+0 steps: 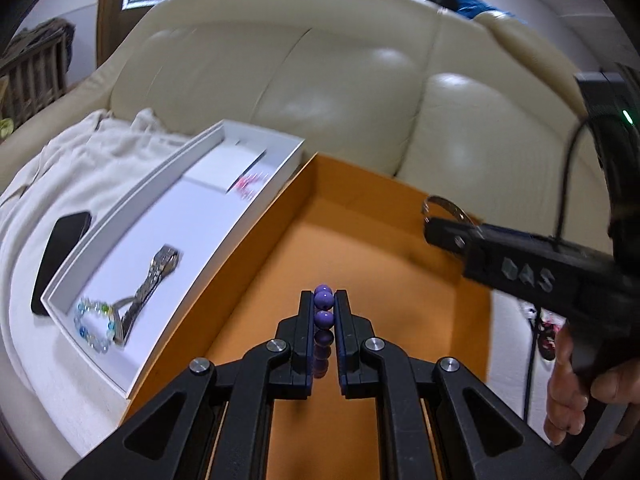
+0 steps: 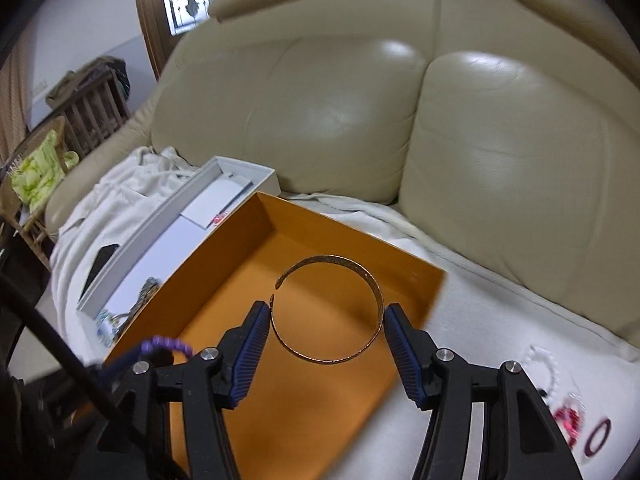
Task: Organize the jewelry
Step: 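Carry both bracelets into the orange box and open both tools, then grasp the black hair tie with the left tool while the right tool grasps the pink-and-clear beaded bracelet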
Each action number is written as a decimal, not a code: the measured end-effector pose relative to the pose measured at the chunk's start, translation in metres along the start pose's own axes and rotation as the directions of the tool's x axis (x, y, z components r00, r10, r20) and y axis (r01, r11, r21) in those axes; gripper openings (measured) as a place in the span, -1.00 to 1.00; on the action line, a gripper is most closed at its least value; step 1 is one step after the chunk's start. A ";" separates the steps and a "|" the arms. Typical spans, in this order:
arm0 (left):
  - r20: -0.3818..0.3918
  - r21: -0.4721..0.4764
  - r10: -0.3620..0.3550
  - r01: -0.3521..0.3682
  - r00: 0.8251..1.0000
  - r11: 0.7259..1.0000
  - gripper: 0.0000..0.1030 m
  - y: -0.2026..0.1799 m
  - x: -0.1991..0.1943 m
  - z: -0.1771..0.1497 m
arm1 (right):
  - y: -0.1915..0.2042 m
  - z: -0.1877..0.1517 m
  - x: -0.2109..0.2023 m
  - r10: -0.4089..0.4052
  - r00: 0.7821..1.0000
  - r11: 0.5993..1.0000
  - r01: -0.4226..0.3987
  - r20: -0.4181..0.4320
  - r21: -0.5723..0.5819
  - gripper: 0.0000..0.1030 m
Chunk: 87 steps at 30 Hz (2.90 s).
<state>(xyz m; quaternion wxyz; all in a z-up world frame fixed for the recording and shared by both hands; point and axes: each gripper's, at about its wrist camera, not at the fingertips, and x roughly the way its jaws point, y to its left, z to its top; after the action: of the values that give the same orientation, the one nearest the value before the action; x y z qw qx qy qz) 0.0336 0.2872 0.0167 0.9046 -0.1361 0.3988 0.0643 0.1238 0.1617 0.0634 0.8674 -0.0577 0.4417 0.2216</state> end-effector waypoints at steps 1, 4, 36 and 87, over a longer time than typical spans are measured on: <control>-0.010 0.001 0.010 -0.010 1.000 1.000 -0.82 -0.001 0.005 0.000 | 0.002 0.002 0.008 0.001 1.000 1.000 -0.001 -0.023 0.008 0.22; -0.034 0.011 0.053 -0.053 0.998 0.999 -0.81 -0.003 0.011 0.000 | 0.000 0.004 0.026 0.001 0.998 0.999 0.002 -0.071 0.036 0.23; 0.161 0.166 -0.271 0.245 0.949 0.955 0.55 -0.170 -0.040 -0.039 | -0.310 -0.223 -0.201 -0.071 0.969 0.741 -0.107 0.237 0.663 -0.12; -0.058 0.421 -0.372 0.361 0.926 0.832 -0.90 -0.215 0.001 -0.043 | -0.309 -0.186 -0.072 0.093 0.976 0.646 -0.210 0.197 0.734 -0.83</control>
<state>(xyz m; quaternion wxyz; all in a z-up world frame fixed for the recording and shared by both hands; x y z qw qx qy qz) 0.0526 0.0689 0.0297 0.9128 -0.0091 0.3578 -0.1967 0.0837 -0.1939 -0.0217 0.8211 0.3582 0.4342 0.0948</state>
